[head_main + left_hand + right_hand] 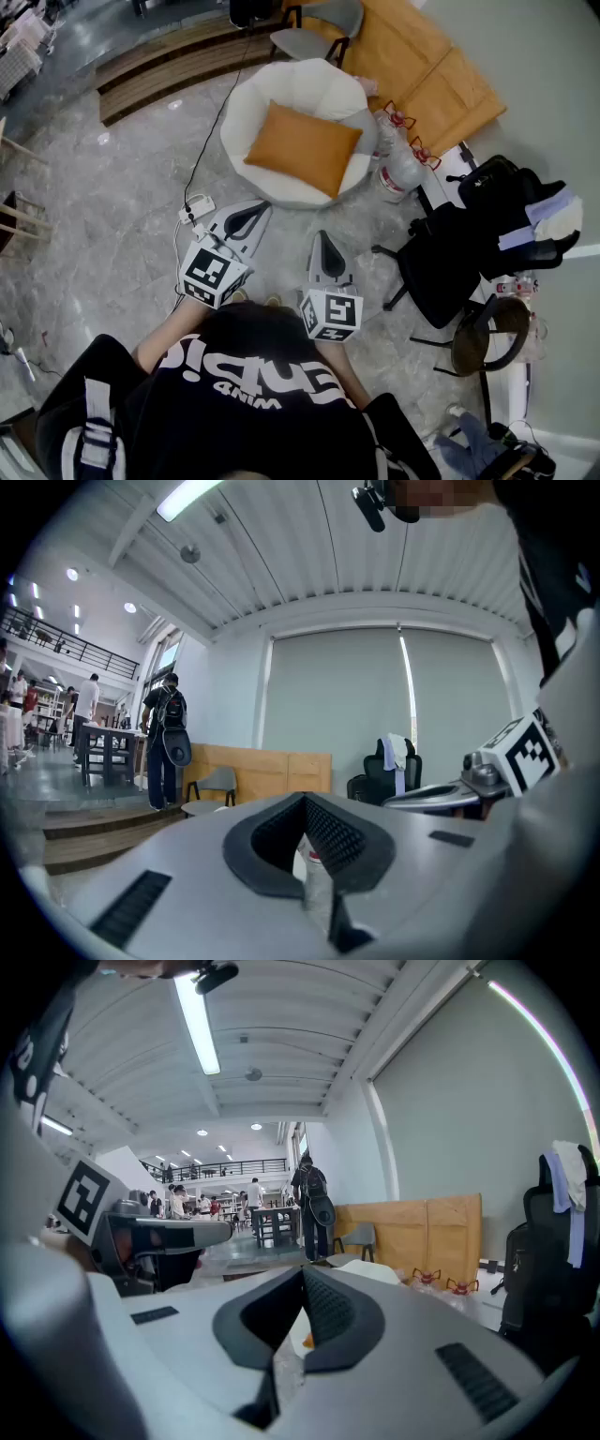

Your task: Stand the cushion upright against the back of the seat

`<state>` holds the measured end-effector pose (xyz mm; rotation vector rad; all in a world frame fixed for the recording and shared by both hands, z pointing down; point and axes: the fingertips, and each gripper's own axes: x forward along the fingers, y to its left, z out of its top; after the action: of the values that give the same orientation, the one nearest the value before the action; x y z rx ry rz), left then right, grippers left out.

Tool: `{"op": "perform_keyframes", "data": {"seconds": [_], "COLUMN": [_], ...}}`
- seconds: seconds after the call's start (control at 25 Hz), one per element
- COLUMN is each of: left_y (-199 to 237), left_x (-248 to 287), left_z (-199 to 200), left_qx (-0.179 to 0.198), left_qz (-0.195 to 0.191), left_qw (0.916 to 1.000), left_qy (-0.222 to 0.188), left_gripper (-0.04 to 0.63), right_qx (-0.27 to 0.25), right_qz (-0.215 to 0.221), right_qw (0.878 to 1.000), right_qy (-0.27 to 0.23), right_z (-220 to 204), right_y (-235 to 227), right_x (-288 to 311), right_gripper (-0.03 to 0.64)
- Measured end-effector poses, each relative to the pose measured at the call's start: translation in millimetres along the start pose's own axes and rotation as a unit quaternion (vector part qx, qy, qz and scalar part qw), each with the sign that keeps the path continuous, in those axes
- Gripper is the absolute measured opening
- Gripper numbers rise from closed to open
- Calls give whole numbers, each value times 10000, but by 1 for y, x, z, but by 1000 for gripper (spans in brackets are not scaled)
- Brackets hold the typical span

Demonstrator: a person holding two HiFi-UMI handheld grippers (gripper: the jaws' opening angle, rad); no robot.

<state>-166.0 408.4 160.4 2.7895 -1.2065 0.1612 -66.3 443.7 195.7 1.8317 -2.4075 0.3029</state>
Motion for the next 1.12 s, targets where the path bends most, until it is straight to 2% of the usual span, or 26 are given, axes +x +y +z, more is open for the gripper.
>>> {"op": "perform_keyframes", "data": {"seconds": [0.36,0.64,1.12], "left_y": [1,16,42], "left_x": [0,-14,-27], "left_z": [1,-6,-38], "left_qx": [-23,-27,-55], "left_qz": [-2,-19,-124], "left_qw": [10000,10000,9998], "left_qy": [34,49,108], "left_gripper": [8,8,8], "right_qx": [6,144,68], "right_qz": [-64,133,-312], "right_qw": [10000,9998,9995], "right_qy": [37,-21,-31], "right_z": [-3,-1,-14], "right_y": [-1,15,9], "right_x": [1,1,-3], "right_gripper": [21,21,21]}}
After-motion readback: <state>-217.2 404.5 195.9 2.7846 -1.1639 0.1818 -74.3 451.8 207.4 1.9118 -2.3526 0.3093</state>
